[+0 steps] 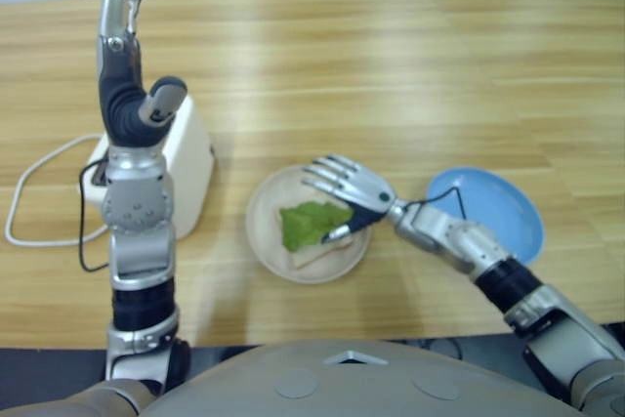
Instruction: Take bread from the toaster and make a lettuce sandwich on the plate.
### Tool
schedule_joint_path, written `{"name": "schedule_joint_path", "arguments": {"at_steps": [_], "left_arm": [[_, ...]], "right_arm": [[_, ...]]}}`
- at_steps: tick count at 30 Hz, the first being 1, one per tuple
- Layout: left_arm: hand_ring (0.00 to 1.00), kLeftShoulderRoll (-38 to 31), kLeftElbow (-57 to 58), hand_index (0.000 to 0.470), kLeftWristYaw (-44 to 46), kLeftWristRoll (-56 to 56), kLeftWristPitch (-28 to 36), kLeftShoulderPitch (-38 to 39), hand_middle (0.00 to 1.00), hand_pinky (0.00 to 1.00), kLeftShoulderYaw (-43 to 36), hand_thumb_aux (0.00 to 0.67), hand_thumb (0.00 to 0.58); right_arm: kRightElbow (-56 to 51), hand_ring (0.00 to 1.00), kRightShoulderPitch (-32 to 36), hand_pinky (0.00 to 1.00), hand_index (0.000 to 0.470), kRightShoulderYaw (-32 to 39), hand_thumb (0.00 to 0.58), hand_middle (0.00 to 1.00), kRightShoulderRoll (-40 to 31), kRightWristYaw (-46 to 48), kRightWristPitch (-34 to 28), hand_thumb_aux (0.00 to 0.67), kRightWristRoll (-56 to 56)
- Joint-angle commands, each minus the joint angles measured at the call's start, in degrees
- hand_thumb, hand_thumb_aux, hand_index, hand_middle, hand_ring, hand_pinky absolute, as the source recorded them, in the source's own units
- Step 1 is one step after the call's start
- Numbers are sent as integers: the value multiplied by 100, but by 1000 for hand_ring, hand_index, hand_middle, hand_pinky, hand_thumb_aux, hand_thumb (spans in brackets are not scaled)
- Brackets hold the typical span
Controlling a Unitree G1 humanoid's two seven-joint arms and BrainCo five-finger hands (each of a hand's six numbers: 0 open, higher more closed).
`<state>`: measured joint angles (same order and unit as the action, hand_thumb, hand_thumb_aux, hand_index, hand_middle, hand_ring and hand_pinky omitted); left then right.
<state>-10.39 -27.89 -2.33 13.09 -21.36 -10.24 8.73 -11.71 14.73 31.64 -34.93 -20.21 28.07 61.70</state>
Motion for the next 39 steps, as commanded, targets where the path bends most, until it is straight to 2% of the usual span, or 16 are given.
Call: {"name": "schedule_joint_path", "arguments": {"at_steps": [1,9,20,25,32,36,39], "left_arm": [[0,-51,-92,0,42,-27,66,-16,0,0,7,0,0],[0,-62,-74,0,84,-40,93,-38,0,0,-12,0,0],[0,-267,-158,0,235,-98,236,-27,0,0,189,0,0],[0,-928,109,0,581,-346,261,222,0,0,730,0,0],[0,-2245,1049,0,1039,-190,-18,1219,0,0,1898,0,0],[0,-2882,1569,0,1123,414,77,1773,0,0,2284,0,0],[0,-3322,2069,0,1140,1068,172,1996,0,0,2096,0,0]], "right_arm": [[115,0,-82,0,0,-124,0,0,-99,108,-10,0,-98],[251,0,-160,0,0,-188,0,0,-173,244,72,0,-219],[793,0,-433,0,0,-1309,0,0,-494,50,111,0,-972],[920,0,-709,0,0,-2052,0,0,-532,-219,155,0,-1490],[1094,0,-1142,0,0,-2979,0,0,-486,-470,361,0,-2125],[1268,0,-1289,0,0,-3302,0,0,-428,-498,457,0,-2296],[1489,0,-1387,0,0,-3561,0,0,-333,-567,491,0,-2362]]}}
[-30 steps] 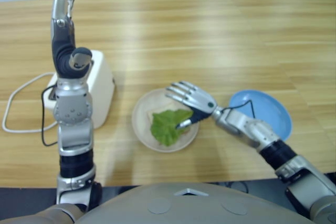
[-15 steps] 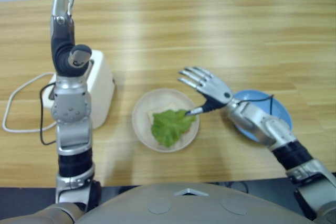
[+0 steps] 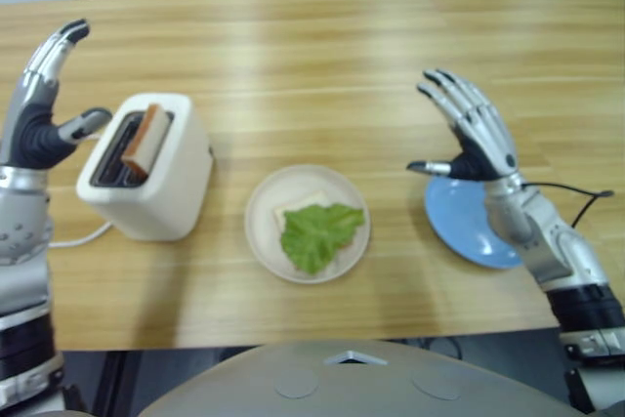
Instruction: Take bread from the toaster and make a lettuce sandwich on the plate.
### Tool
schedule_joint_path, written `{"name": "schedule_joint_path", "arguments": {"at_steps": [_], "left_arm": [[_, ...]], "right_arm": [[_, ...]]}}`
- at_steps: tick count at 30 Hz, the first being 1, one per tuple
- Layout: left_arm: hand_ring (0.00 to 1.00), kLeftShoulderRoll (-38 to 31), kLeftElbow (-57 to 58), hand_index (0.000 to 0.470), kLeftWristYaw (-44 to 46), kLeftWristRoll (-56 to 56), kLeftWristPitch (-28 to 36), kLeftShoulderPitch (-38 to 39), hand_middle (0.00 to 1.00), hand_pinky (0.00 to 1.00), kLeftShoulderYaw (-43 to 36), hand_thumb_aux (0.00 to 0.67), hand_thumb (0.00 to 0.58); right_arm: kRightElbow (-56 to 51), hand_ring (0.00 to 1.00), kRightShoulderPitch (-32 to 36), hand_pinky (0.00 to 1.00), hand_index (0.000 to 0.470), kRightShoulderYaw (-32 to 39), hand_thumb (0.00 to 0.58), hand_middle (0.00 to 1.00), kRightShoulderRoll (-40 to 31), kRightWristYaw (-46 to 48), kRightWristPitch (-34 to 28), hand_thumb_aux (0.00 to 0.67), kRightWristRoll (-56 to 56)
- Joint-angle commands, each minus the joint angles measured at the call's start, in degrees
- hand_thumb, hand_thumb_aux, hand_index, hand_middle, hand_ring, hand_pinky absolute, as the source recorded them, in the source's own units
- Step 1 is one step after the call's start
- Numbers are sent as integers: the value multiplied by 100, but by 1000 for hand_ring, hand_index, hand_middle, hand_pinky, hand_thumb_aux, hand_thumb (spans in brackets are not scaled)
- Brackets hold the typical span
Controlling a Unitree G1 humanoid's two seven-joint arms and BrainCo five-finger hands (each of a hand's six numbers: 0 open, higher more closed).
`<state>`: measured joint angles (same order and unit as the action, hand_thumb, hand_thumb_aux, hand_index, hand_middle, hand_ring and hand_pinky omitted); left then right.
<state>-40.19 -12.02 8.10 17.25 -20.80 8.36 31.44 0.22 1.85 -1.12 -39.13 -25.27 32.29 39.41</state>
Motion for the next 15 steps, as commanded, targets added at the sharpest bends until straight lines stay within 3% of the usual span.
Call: {"name": "schedule_joint_path", "arguments": {"at_steps": [1,8,15], "left_arm": [[0,-439,620,0,78,839,125,162,0,0,-293,0,0],[0,-649,999,0,371,1338,551,94,0,0,-1157,0,0],[0,-704,1077,0,525,1415,828,107,0,0,-1509,0,0]], "right_arm": [[374,0,-116,0,0,-373,0,0,130,-96,87,0,-163],[961,0,-172,0,0,-1180,0,0,639,-241,458,0,-1168],[1158,0,-157,0,0,-1449,0,0,1004,23,835,0,-1745]]}}
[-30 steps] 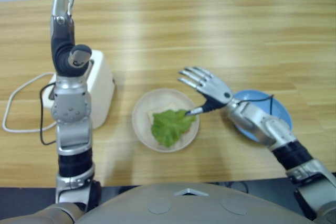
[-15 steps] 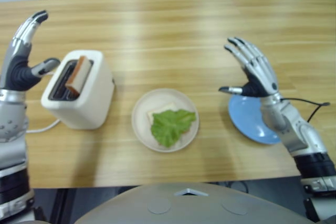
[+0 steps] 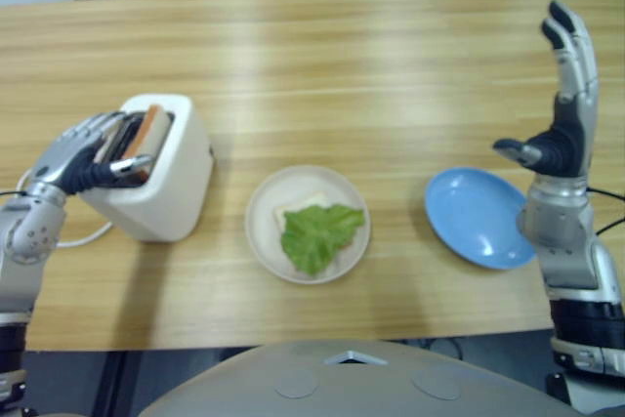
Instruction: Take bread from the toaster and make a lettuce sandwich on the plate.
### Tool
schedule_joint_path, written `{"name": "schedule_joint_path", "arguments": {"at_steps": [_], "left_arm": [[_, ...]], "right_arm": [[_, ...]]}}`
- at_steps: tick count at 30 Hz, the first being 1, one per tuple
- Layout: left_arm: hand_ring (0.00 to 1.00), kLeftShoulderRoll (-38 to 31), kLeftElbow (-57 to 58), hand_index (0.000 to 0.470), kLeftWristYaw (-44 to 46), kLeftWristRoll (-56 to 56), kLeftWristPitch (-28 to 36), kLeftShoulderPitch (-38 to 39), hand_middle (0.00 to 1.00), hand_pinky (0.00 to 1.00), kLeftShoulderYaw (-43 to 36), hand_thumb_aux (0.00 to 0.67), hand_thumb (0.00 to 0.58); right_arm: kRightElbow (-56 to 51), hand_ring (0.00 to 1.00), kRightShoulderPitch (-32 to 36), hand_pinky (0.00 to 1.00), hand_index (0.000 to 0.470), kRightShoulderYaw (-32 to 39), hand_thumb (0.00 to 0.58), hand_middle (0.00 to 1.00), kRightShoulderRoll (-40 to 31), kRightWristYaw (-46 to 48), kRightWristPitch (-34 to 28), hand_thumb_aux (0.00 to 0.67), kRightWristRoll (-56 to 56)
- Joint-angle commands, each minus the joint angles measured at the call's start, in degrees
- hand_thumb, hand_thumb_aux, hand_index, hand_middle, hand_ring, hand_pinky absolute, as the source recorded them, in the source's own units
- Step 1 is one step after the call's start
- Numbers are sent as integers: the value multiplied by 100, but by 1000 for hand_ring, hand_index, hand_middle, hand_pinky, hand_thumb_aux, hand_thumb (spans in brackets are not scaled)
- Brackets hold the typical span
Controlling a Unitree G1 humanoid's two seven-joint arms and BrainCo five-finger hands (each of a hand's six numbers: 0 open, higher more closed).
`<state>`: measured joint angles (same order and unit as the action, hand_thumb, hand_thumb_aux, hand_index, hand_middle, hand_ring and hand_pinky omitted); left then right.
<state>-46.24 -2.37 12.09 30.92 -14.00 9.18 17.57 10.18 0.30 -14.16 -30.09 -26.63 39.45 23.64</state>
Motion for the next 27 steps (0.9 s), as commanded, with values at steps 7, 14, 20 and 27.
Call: {"name": "schedule_joint_path", "arguments": {"at_steps": [7,14,20,27], "left_arm": [[0,-141,76,0,221,50,323,37,0,0,-260,0,0],[0,-91,93,460,337,49,225,-182,0,0,-672,670,580],[0,-5,232,460,191,-43,200,-349,0,0,-740,670,580],[0,284,187,460,18,-587,76,-516,0,0,-594,670,580]], "right_arm": [[188,0,31,0,0,-280,0,0,310,374,216,0,-42],[237,0,28,0,0,-359,0,0,423,462,253,0,250],[194,0,13,0,0,-406,0,0,501,439,328,0,475],[142,0,25,0,0,-389,0,0,535,451,407,0,636]]}}
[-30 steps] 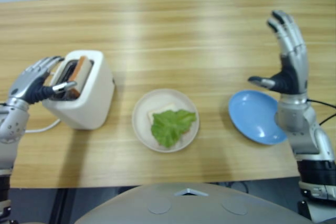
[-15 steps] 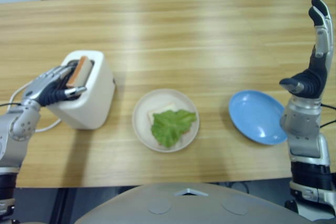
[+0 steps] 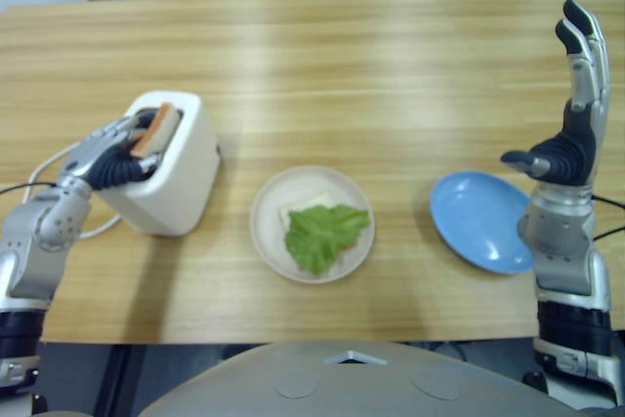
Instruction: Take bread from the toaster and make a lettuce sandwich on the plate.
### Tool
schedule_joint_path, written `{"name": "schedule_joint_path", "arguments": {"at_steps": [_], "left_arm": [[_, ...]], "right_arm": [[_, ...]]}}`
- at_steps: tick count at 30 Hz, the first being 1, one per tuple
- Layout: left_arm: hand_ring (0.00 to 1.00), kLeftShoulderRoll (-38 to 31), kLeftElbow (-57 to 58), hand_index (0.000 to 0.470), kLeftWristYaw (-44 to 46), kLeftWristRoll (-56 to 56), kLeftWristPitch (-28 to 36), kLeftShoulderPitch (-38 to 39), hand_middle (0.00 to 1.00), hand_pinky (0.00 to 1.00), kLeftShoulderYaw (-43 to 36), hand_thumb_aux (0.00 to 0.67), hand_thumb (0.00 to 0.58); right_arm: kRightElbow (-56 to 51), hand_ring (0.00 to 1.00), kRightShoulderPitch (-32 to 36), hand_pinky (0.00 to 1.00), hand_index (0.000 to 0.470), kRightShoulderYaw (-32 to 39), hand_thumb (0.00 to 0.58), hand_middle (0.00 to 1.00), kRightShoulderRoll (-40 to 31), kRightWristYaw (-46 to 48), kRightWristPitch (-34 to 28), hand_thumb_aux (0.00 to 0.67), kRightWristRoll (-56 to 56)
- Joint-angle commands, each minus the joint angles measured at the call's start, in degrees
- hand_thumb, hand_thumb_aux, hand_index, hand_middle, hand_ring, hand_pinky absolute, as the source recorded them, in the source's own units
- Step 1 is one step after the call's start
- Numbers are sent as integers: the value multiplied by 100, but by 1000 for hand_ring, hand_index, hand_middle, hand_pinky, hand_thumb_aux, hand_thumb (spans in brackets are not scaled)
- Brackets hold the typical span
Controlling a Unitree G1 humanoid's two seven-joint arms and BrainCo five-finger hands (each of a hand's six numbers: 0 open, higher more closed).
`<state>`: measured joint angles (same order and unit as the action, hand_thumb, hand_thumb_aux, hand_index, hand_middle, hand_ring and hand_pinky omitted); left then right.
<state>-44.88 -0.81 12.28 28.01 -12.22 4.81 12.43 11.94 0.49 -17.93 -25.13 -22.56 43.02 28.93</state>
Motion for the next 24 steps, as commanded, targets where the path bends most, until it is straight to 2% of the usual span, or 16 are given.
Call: {"name": "schedule_joint_path", "arguments": {"at_steps": [1,2,14,24], "left_arm": [[0,177,36,460,-29,-377,-151,-115,0,0,-47,670,580],[1000,201,50,460,-79,-444,-197,-155,1000,1000,-11,670,580],[1000,338,-239,460,-926,-808,-577,-654,1000,1000,665,670,580],[1000,339,-654,460,-1107,-1111,-787,-866,1000,1000,1030,670,580]], "right_arm": [[-46,0,8,0,0,1,0,0,38,47,63,0,130],[-53,0,10,0,0,10,0,0,39,49,71,0,150],[-171,0,30,0,0,29,0,0,42,35,138,0,259],[-214,0,46,0,0,41,0,0,100,-2,161,0,301]]}}
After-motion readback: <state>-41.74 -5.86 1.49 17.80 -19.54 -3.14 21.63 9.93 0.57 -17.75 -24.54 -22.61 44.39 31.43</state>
